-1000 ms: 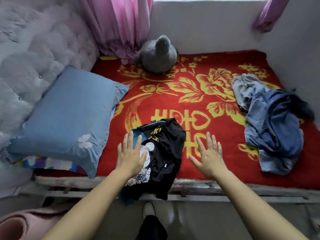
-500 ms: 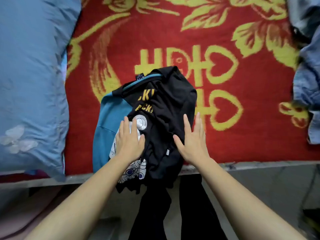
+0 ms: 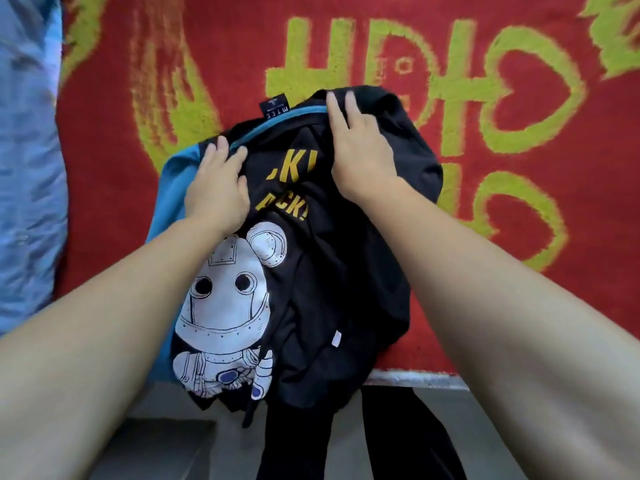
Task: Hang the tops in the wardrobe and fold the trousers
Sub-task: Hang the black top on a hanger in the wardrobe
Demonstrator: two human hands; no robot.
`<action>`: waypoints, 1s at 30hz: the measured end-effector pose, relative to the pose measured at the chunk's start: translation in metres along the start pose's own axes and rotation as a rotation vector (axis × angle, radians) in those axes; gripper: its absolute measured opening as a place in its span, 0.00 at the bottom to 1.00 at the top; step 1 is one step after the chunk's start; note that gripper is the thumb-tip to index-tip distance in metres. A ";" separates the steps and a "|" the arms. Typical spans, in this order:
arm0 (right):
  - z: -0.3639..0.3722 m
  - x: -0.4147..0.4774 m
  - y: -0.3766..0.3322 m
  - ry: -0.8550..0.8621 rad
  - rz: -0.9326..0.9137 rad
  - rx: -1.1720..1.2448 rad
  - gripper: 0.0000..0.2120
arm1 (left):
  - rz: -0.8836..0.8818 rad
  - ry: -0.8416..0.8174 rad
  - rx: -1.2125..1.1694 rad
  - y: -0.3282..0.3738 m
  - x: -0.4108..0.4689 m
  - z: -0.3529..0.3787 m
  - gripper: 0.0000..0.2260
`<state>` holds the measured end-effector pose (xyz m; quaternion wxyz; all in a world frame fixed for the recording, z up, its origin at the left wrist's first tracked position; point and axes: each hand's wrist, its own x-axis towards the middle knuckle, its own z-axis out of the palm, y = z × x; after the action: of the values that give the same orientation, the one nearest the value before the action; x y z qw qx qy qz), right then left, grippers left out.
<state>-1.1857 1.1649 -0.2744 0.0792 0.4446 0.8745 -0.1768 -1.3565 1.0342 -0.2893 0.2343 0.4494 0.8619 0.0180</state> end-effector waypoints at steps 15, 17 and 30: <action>0.038 -0.161 -0.018 0.041 0.127 0.323 0.20 | -0.369 0.331 -0.652 0.020 -0.088 0.018 0.11; 0.048 -0.193 -0.021 -0.051 0.136 0.313 0.21 | -0.562 0.114 -1.119 0.025 -0.114 0.027 0.15; 0.037 -0.212 -0.033 -0.197 0.065 0.497 0.23 | -0.807 -0.089 -1.636 -0.019 -0.171 0.022 0.07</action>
<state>-1.0875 0.9738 -0.2379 0.0578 0.4588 0.7776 -0.4260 -1.2786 0.8844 -0.2474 0.5013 -0.1920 0.6622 0.5228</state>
